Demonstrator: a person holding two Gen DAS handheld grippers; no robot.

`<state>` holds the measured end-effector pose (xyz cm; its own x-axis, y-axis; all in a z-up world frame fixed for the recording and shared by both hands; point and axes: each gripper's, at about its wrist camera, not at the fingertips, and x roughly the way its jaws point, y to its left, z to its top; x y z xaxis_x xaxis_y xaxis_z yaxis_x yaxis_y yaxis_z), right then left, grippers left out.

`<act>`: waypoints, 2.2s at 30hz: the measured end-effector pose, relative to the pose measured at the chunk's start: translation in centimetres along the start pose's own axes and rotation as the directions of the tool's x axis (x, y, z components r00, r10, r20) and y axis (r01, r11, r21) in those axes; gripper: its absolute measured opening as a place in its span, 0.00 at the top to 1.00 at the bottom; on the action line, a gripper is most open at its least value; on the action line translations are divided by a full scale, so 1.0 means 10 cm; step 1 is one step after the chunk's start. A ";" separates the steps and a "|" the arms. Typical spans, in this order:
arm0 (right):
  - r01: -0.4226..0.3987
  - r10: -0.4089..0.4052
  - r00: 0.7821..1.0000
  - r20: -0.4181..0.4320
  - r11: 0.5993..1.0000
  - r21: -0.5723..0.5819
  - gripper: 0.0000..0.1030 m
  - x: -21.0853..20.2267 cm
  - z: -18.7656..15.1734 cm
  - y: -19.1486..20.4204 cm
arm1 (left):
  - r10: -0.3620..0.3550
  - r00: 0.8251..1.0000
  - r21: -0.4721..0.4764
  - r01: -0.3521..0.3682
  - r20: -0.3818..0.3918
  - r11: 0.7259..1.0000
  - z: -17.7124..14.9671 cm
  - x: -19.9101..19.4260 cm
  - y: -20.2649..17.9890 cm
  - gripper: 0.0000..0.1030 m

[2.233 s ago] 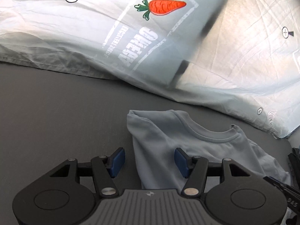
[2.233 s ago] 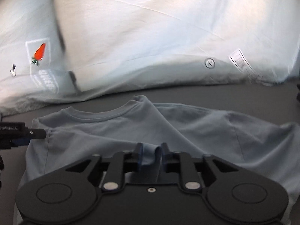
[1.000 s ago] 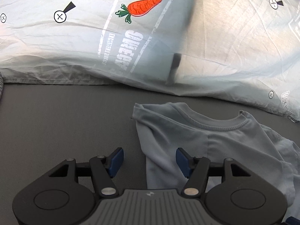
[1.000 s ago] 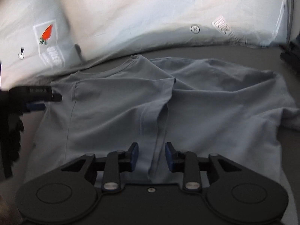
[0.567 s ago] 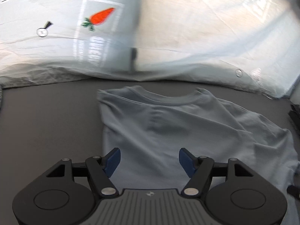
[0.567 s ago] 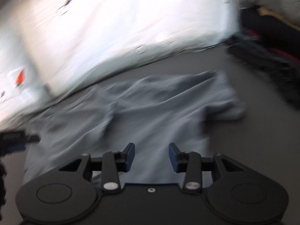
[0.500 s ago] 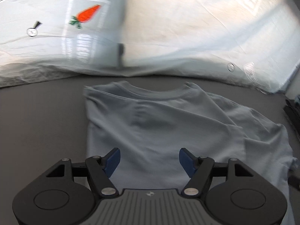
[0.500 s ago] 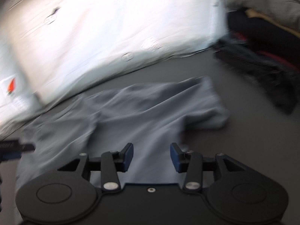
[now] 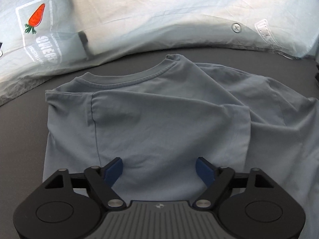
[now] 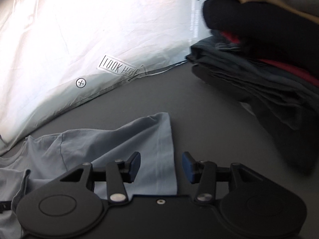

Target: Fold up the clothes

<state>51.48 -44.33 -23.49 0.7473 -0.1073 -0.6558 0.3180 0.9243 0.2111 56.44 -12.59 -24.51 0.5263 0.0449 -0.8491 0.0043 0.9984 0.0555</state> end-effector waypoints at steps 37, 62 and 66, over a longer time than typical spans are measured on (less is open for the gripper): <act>-0.514 0.634 0.738 0.231 0.308 0.800 0.91 -0.08 -0.79 0.54 | -0.073 0.997 0.063 0.072 0.024 0.995 0.05 0.16 0.12 0.00; -0.436 0.532 0.843 0.087 0.578 0.690 0.69 -0.32 -0.72 0.74 | -0.102 0.992 0.085 0.095 0.072 0.992 -0.02 0.14 0.17 0.00; -0.458 0.522 0.849 0.083 0.648 0.608 0.76 -0.29 -0.55 0.76 | -0.129 0.990 0.077 0.126 0.047 0.989 -0.05 0.06 0.26 0.00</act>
<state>48.53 -34.96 -23.92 0.8487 0.3611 -0.3864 0.2188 0.4255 0.8781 56.38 -9.96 -25.12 0.5611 -0.0863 -0.8232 0.1360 0.9906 -0.0112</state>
